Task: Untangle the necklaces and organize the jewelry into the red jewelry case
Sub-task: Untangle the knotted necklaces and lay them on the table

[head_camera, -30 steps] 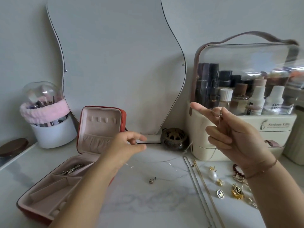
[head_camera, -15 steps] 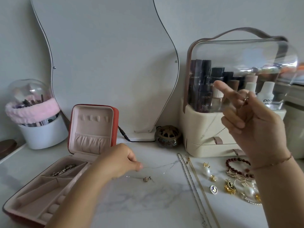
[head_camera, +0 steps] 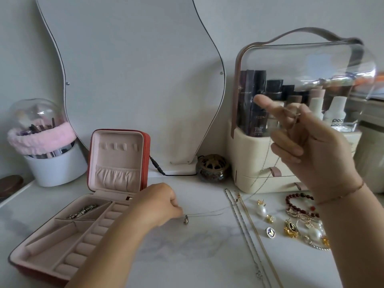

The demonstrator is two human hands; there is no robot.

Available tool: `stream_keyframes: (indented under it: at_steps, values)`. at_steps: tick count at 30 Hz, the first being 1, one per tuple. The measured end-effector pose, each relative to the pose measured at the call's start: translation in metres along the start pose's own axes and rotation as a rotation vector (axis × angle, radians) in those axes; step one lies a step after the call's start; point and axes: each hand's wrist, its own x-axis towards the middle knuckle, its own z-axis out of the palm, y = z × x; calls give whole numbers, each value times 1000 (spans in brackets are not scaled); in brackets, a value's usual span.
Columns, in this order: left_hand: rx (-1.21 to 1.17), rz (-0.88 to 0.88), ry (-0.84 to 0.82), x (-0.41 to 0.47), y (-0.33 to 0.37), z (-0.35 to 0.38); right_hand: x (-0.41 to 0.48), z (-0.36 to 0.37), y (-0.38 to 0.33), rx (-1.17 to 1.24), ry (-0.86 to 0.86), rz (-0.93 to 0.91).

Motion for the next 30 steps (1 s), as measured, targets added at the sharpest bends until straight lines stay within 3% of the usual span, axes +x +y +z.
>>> stream_keyframes:
  at_steps: [4,8,11,19,27,30]
  values:
    - [-65,62,-33,1,1,2,10,27,1,-69,-107,110]
    - [-522,216,-197,-8,13,-1,26,52,2,-55,-239,150]
    - [-670,322,-297,-13,25,-2,37,65,0,-13,-269,156]
    - [-1007,357,-197,-13,24,-6,43,64,-6,-8,-219,115]
    - [-1260,417,-157,-17,14,-24,5,46,60,-578,118,283]
    - [-1224,447,-147,-17,12,-23,-1,38,83,-721,106,340]
